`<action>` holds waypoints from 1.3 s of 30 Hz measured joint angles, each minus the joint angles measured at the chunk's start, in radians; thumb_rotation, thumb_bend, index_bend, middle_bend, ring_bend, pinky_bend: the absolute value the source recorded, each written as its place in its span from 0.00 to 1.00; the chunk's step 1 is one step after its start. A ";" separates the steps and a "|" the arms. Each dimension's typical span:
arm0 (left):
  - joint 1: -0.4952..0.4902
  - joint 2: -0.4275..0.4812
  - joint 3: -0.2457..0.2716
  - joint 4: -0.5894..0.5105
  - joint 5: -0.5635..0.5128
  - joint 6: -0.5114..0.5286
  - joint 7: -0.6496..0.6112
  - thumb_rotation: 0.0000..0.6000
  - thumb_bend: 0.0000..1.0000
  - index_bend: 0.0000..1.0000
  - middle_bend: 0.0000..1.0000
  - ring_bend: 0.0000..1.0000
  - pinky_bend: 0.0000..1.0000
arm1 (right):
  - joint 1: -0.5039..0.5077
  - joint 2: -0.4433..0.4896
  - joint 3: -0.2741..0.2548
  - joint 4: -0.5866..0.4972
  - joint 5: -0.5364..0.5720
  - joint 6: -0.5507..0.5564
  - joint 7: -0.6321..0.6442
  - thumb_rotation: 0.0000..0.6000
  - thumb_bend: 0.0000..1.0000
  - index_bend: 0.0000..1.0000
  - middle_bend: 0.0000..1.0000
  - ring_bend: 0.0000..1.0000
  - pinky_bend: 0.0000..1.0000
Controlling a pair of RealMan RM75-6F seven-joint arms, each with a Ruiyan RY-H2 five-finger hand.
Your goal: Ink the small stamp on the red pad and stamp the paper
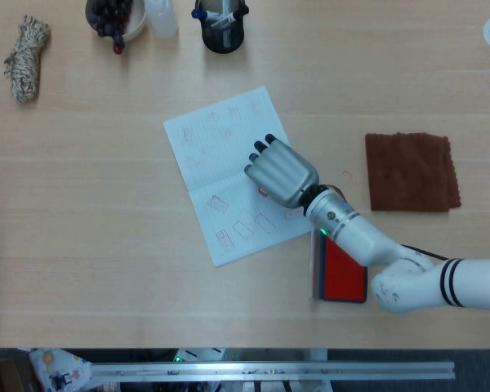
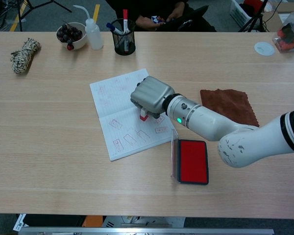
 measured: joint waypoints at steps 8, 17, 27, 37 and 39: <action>0.001 -0.001 0.000 0.002 -0.001 0.000 0.000 1.00 0.26 0.07 0.04 0.12 0.18 | -0.002 -0.003 0.003 0.001 -0.001 -0.002 -0.001 1.00 0.34 0.71 0.48 0.29 0.32; 0.004 0.001 0.001 0.001 -0.002 0.001 -0.001 1.00 0.26 0.07 0.04 0.12 0.18 | -0.005 -0.004 0.004 0.003 0.005 0.000 -0.012 1.00 0.33 0.71 0.48 0.30 0.32; 0.005 0.001 0.001 -0.001 -0.001 0.001 0.000 1.00 0.26 0.07 0.04 0.12 0.18 | -0.011 -0.003 0.003 0.006 0.002 -0.002 -0.006 1.00 0.33 0.71 0.48 0.30 0.32; 0.005 0.005 0.000 -0.007 0.002 0.005 -0.003 1.00 0.26 0.07 0.04 0.12 0.18 | -0.026 0.069 0.018 -0.094 -0.031 0.035 0.034 1.00 0.34 0.71 0.48 0.30 0.32; 0.005 0.006 0.001 -0.010 0.005 0.006 -0.002 1.00 0.26 0.07 0.04 0.12 0.18 | -0.033 0.100 0.022 -0.131 -0.037 0.048 0.044 1.00 0.34 0.71 0.48 0.30 0.32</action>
